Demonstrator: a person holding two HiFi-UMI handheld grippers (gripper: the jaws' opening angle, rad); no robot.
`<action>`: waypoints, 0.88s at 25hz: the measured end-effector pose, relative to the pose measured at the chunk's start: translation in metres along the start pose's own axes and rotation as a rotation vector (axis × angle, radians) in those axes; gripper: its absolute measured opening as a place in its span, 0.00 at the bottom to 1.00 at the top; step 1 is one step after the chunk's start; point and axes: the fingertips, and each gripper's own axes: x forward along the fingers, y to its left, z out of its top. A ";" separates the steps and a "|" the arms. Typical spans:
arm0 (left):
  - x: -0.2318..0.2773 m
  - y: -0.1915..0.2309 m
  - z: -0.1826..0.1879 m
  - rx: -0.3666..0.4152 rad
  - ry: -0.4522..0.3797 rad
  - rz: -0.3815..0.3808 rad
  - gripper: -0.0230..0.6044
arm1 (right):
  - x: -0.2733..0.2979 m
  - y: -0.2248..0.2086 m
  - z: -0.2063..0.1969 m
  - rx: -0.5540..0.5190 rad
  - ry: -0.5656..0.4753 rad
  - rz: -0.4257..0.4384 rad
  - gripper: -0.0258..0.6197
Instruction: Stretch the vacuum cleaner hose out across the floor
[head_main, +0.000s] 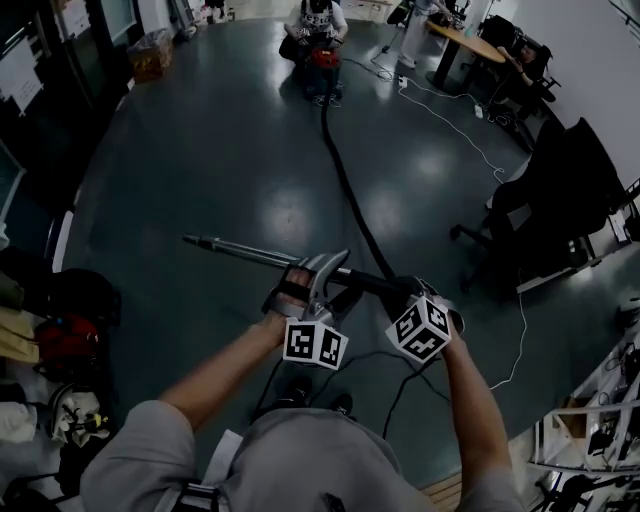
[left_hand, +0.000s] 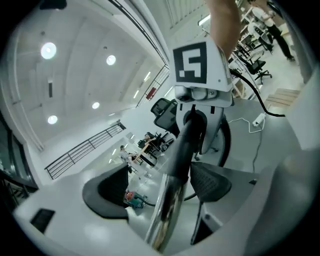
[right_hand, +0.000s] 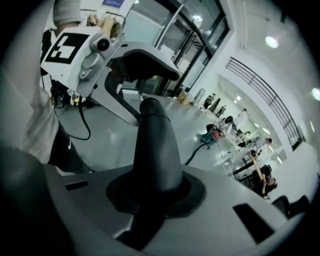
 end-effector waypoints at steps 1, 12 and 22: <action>-0.013 0.009 -0.002 -0.024 -0.021 0.045 0.64 | -0.003 0.001 -0.001 0.064 -0.014 -0.018 0.13; 0.015 -0.016 0.013 -1.262 -0.102 -0.456 0.64 | -0.052 0.024 -0.069 0.690 -0.127 -0.326 0.13; 0.076 -0.116 0.141 -1.484 -0.088 -0.875 0.64 | -0.113 0.105 -0.157 1.087 -0.206 -0.559 0.13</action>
